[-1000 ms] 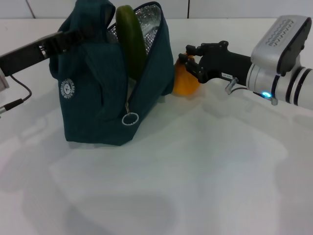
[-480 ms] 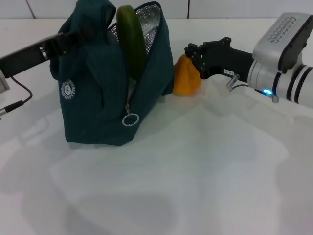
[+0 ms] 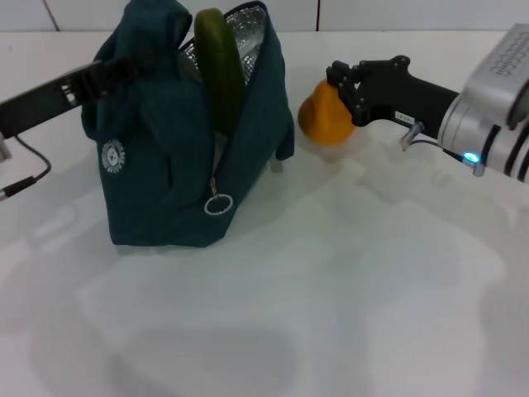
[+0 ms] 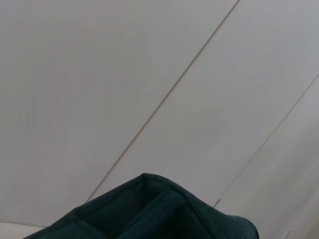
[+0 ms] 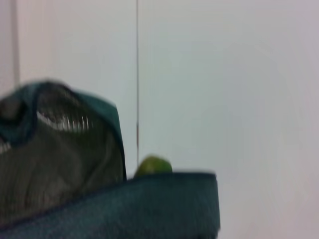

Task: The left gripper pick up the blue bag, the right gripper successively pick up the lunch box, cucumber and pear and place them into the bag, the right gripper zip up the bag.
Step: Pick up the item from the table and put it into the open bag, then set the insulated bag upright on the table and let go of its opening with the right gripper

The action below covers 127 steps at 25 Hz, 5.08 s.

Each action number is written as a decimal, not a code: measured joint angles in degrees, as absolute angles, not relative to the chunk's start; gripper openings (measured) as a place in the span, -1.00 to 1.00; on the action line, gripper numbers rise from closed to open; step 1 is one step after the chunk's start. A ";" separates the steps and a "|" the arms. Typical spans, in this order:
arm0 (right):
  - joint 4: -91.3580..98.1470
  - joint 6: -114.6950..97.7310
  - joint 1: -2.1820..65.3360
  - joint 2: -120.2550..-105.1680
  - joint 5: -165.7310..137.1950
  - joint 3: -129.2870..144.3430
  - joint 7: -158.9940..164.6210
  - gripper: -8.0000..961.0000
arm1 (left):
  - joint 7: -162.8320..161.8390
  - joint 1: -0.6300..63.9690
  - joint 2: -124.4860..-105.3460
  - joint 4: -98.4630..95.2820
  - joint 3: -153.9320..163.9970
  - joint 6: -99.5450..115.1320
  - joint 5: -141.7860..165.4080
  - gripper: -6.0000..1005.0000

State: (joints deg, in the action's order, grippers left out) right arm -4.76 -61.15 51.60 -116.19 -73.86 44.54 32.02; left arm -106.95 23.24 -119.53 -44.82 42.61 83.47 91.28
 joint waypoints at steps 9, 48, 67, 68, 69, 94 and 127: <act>3.65 -81.40 43.87 -116.18 -72.81 43.77 36.32 -0.91 | -106.33 22.35 -119.53 -44.00 42.59 84.52 90.36 -0.91; -6.21 -70.40 64.20 -116.19 -74.05 44.70 43.97 -0.91 | -106.26 24.01 -119.61 -39.81 42.98 86.73 89.12 -0.91; -5.77 -74.20 57.90 -116.19 -76.11 42.60 44.71 -0.65 | -106.17 23.83 -119.65 -39.10 42.56 86.62 88.92 -0.91; -5.50 -74.79 57.69 -116.19 -76.31 42.80 44.71 -0.58 | -106.17 23.82 -119.63 -39.10 42.56 86.65 88.92 -0.91; -5.30 -75.37 57.50 -116.19 -76.51 42.92 44.71 -0.52 | -106.17 23.82 -119.60 -39.10 42.55 86.74 88.92 -0.91; 13.67 -74.24 41.01 -116.16 -84.47 59.18 59.26 0.30 | -106.17 24.17 -119.53 -39.14 42.48 87.11 88.90 -0.91; 12.47 -71.51 46.42 -116.19 -82.96 63.11 56.71 0.13 | -106.17 24.08 -119.70 -38.66 42.71 86.83 88.14 -0.91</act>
State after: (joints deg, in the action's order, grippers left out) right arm 12.47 -71.51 46.42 -116.19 -82.96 63.11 56.72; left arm -106.17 24.08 -119.70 -38.66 42.71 86.83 88.14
